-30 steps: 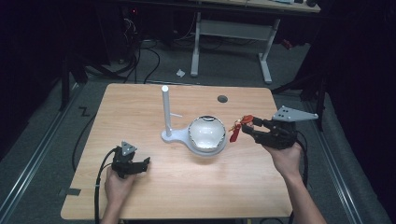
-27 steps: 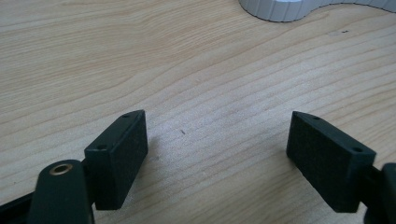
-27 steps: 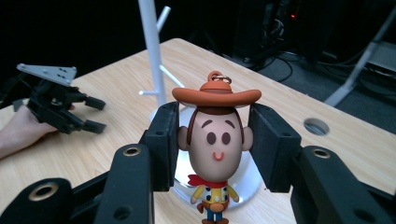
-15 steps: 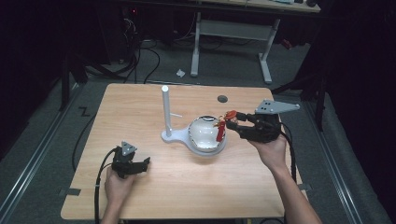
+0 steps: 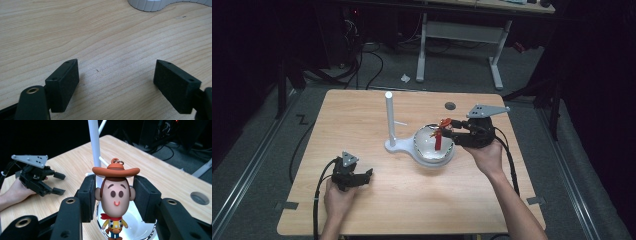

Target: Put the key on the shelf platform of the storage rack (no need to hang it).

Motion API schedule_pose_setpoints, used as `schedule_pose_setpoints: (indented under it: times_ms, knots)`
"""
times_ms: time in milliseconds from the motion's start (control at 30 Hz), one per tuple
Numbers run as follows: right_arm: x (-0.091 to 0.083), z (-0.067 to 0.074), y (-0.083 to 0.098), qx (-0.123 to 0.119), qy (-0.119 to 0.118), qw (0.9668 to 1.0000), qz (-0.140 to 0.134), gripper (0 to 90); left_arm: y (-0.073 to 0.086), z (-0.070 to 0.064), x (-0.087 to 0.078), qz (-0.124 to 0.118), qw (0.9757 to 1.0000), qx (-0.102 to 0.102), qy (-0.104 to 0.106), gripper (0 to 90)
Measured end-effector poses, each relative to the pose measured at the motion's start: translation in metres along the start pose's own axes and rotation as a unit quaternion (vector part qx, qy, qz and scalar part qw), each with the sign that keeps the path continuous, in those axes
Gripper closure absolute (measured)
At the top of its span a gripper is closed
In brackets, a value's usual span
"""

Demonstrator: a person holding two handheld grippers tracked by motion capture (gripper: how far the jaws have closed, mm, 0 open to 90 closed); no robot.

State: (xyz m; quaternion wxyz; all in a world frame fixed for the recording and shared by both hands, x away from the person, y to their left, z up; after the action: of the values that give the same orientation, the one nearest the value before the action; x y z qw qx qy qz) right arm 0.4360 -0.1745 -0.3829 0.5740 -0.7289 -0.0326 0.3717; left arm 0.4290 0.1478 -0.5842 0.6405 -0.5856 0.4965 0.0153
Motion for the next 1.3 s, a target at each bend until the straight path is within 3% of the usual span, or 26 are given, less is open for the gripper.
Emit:
schedule_pose_setpoints:
  times_ms: [533, 867, 1067, 1300]
  knots:
    - [0.048, 0.0, 0.028, -0.003, 0.016, 0.9983, 0.056, 55.3, 0.0, 0.0, 0.0, 0.0, 1.0, 0.0, 0.0, 20.9]
    - [0.066, 0.005, 0.036, -0.011, 0.024, 0.9974, 0.067, 55.2, 0.0, 0.0, 0.0, -0.001, 1.0, 0.0, 0.0, 21.0]
    - [0.076, 0.004, 0.049, 0.002, 0.022, 0.9964, 0.082, 55.1, 0.0, 0.0, 0.0, -0.001, 1.0, 0.0, 0.0, 21.0]
    - [0.084, 0.003, 0.056, 0.0, 0.026, 0.9954, 0.093, 55.1, 0.0, 0.0, 0.0, -0.001, 1.0, 0.0, 0.0, 21.0]
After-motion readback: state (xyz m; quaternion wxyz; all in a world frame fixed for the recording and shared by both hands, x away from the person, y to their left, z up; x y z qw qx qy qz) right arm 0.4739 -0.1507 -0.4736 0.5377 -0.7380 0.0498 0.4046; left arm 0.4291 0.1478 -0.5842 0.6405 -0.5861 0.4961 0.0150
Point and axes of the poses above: each handheld gripper's, and its own axes: x roughly forward along the jaws, y roughly out of its underside, z roughly to its left, the point moved 7 cm from there along x, roughly forward along the jaws, and after that the axes turned 14 degrees about y, right-handed, at the moved point
